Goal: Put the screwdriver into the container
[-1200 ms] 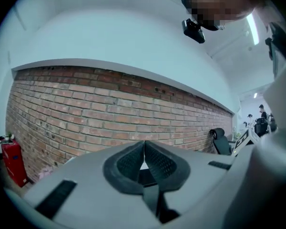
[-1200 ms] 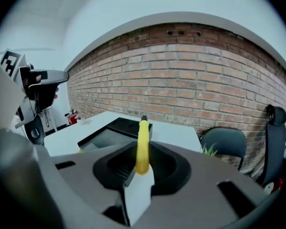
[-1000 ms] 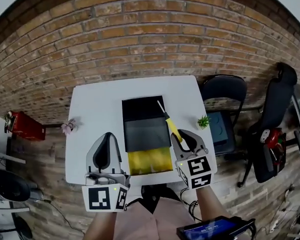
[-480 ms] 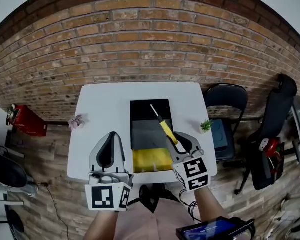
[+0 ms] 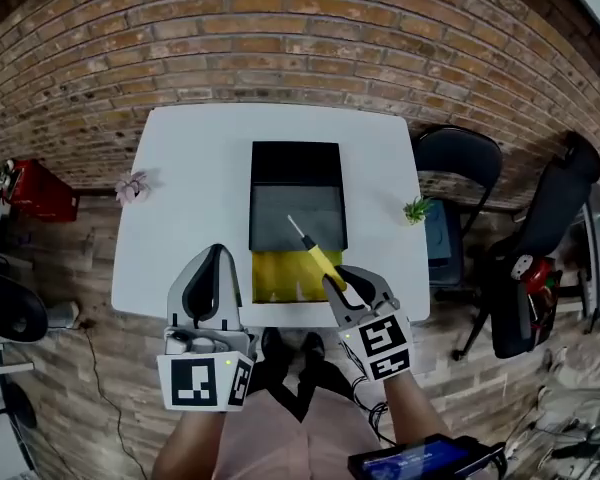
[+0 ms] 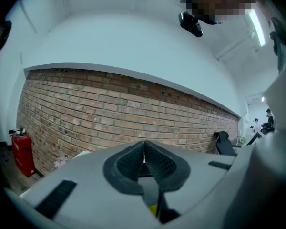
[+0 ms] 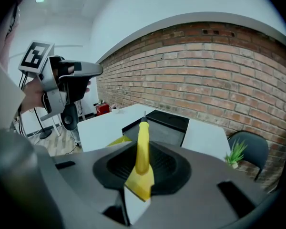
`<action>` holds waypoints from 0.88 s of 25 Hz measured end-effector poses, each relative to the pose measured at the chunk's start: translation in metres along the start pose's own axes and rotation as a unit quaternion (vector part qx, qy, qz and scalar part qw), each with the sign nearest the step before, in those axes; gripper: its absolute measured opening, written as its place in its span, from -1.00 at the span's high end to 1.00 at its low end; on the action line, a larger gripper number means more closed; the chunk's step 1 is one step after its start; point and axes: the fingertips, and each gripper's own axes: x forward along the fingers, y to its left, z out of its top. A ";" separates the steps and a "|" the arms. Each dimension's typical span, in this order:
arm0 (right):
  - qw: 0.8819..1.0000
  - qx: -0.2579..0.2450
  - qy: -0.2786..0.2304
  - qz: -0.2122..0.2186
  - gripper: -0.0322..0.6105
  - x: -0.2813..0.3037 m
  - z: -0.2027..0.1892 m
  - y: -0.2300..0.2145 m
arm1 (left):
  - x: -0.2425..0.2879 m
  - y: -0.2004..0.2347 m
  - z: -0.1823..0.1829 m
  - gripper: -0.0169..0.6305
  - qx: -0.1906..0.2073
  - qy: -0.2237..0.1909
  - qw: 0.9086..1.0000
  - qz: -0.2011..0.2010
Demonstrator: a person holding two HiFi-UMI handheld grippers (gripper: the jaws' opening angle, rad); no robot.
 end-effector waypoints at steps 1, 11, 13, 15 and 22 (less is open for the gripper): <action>1.000 -0.001 0.008 0.008 0.66 -0.002 -0.008 0.003 | -0.003 -0.002 -0.004 0.91 -0.001 0.004 1.000 0.003; 0.996 -0.036 0.045 0.075 0.65 -0.021 -0.061 0.010 | -0.040 -0.030 -0.036 0.91 -0.014 0.028 0.998 0.061; 0.995 -0.040 0.053 0.081 0.65 -0.019 -0.066 0.009 | -0.047 -0.030 -0.038 0.91 -0.012 0.029 0.997 0.072; 0.993 -0.047 0.062 0.089 0.65 -0.015 -0.068 0.010 | -0.052 -0.023 -0.039 0.91 -0.015 0.029 0.996 0.089; 0.984 -0.070 0.110 0.123 0.65 0.010 -0.081 0.015 | -0.046 0.000 -0.047 0.91 -0.025 0.034 0.992 0.115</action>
